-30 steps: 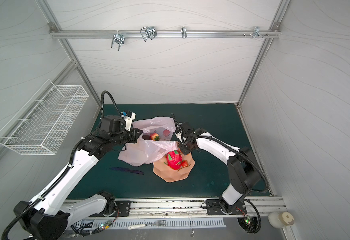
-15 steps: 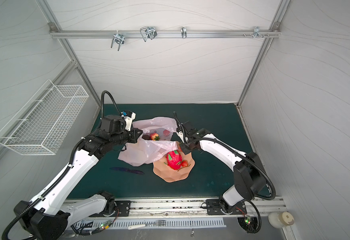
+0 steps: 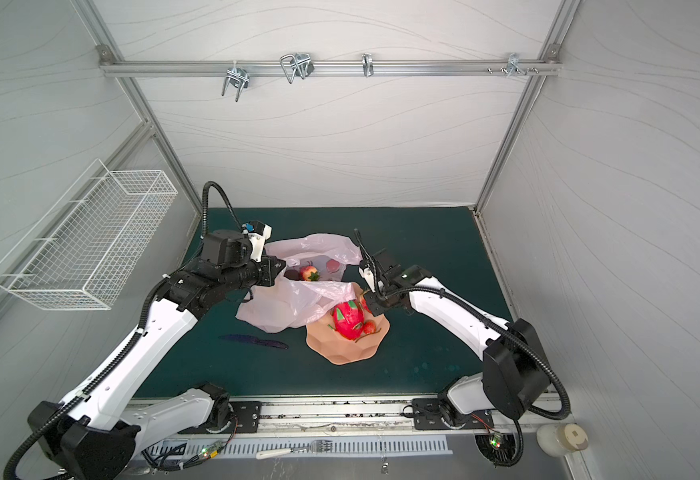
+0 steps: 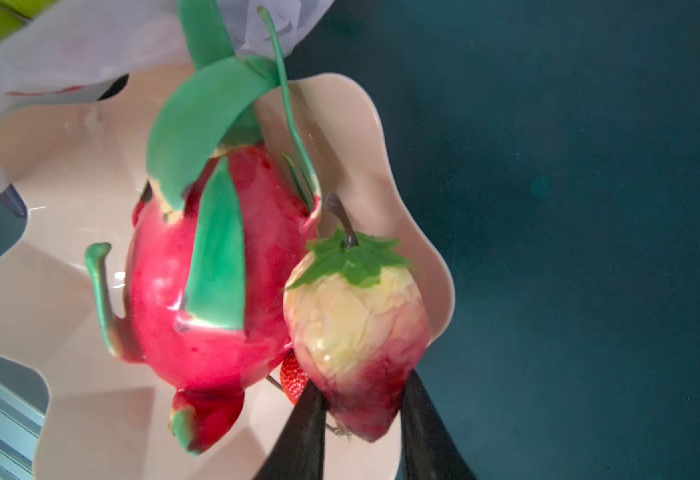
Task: Place the fruits into the plastic bag
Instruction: 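Lower the right gripper onto the pale red-yellow fruit beside the dragon fruit, then close the right gripper on the red-yellow fruit and lift it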
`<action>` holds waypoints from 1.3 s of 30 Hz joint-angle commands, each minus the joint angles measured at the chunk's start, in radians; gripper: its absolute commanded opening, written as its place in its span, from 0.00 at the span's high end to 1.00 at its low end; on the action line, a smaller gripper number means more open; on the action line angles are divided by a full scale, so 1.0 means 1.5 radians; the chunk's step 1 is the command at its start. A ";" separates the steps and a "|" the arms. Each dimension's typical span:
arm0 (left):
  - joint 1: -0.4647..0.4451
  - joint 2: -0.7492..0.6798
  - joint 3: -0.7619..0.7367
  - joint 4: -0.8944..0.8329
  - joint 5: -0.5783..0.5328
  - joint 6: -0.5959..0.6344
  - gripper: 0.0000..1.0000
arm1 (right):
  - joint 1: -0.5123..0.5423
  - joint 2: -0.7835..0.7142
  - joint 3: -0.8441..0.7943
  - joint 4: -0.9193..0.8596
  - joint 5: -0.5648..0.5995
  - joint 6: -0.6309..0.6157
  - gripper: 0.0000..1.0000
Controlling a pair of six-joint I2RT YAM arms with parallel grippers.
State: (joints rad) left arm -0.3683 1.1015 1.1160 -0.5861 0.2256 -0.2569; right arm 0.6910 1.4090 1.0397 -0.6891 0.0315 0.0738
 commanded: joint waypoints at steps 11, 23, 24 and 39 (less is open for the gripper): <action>-0.002 0.004 0.025 0.014 0.013 0.006 1.00 | 0.070 0.100 0.049 -0.066 0.097 0.030 0.72; -0.002 0.001 0.026 0.011 0.012 0.007 1.00 | 0.078 0.107 0.037 -0.028 0.067 0.038 0.36; -0.002 0.001 0.026 0.011 0.013 0.007 1.00 | 0.078 0.107 0.035 -0.025 0.066 0.038 0.36; -0.002 -0.009 0.020 0.006 0.012 0.004 1.00 | 0.079 0.156 0.026 0.014 0.042 0.060 0.35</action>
State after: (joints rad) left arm -0.3687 1.1023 1.1160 -0.5865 0.2325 -0.2577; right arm 0.8013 1.6249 1.0870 -0.6884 0.1150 0.1509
